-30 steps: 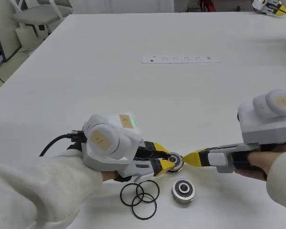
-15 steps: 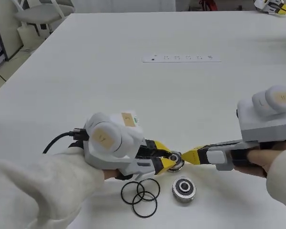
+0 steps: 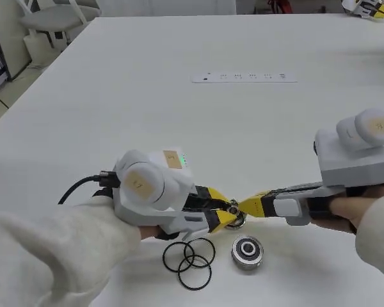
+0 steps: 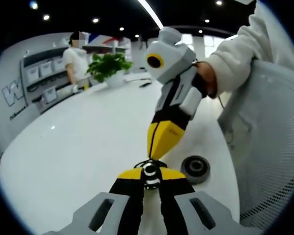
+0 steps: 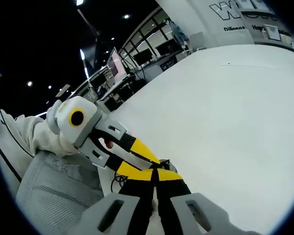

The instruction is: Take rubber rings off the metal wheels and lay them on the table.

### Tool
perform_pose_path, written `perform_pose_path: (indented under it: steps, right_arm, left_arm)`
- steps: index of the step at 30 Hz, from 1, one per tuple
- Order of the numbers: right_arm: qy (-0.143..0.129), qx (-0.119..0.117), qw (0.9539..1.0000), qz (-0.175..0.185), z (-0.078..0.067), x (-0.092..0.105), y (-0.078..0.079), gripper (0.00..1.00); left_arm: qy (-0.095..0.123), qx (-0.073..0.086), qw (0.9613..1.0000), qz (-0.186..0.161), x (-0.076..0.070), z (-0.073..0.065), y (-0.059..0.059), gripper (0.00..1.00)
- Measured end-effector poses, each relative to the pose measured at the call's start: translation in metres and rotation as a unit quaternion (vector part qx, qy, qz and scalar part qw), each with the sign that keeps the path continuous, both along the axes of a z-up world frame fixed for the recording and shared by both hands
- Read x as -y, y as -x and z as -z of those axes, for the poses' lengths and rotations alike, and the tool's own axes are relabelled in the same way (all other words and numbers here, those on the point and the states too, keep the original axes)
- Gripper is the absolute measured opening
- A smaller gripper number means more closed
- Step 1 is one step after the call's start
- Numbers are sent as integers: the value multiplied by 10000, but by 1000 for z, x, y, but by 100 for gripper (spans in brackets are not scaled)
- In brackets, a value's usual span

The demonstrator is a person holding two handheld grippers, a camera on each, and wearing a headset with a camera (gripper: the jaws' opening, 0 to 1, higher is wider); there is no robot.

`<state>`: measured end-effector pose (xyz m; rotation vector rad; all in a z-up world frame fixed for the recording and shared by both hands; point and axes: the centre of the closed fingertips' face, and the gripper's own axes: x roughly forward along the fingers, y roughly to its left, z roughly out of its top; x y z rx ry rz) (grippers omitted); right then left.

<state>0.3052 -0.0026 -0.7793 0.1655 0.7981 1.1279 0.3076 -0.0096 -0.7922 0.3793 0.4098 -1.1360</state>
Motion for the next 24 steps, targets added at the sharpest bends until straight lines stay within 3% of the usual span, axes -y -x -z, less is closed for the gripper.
perform_pose_path:
  steps: [1,3,5,16,19,24]
  right_arm:
    - [-323,15,9994,73,-12,-6,-3,0]
    - [-242,84,9997,65,-15,-4,-4,0]
    - [31,347,9994,-43,-9,-1,-5,0]
    - [117,222,9997,28,0,5,-5,0]
    - [128,214,9997,50,0,6,-6,0]
    - [109,234,9996,87,-2,8,-8,0]
  left_arm:
    - [10,-10,10000,-8,0,0,0,12]
    - [22,-35,10000,-27,0,0,0,12]
    - [19,-15,10000,-21,0,0,1,12]
    - [60,-151,9998,-95,0,-1,1,13]
    - [-65,-33,10000,13,1,-2,3,13]
    - [-169,26,9998,65,-3,-5,0,15]
